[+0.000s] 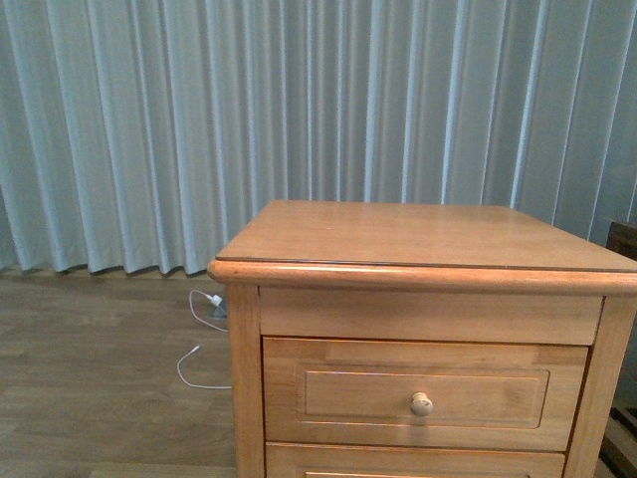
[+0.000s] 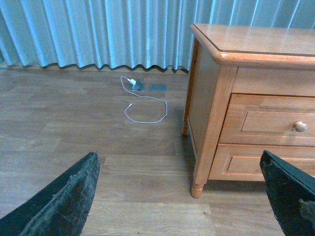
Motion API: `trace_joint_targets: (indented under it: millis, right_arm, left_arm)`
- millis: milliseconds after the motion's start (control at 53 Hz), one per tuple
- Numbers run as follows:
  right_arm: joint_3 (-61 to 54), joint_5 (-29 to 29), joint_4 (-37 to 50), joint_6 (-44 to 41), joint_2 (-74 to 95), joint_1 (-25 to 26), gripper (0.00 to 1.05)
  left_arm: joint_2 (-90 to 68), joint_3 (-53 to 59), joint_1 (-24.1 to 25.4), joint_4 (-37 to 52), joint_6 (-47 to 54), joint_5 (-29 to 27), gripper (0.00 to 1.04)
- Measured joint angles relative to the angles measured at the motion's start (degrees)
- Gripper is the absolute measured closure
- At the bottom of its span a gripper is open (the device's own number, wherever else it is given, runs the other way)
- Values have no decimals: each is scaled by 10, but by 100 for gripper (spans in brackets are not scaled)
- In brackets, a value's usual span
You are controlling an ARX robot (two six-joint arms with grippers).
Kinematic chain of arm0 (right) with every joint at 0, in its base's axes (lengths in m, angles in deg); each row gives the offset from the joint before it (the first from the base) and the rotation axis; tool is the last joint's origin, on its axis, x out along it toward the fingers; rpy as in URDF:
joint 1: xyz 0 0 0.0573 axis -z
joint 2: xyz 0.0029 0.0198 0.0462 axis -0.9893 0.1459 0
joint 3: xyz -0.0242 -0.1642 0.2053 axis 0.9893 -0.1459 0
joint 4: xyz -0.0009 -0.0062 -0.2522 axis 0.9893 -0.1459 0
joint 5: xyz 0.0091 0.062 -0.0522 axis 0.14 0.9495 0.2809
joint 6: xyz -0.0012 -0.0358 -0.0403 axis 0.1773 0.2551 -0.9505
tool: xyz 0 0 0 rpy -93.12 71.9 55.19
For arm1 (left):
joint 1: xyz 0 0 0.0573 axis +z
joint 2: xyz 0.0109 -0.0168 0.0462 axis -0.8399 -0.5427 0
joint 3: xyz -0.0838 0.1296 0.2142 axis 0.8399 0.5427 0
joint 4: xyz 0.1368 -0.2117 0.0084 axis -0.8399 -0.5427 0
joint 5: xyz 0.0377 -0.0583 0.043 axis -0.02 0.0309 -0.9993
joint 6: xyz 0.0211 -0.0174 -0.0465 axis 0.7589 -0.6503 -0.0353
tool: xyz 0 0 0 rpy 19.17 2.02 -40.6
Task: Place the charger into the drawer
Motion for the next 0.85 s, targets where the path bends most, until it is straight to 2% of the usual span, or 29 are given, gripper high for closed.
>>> trace_joint_targets:
  millis: [453, 604, 680, 850]
  right_arm:
    - [0, 0, 0, -1, 0, 0, 101]
    - [0, 0, 0, -1, 0, 0, 74]
    - [0, 0, 0, -1, 0, 0, 52]
    - [0, 0, 0, -1, 0, 0, 20]
  left_arm:
    - [0, 0, 0, 0, 0, 0, 6]
    - [0, 0, 0, 0, 0, 0, 6]
    - [0, 0, 0, 0, 0, 0, 6]
    - [0, 0, 0, 0, 0, 0, 6]
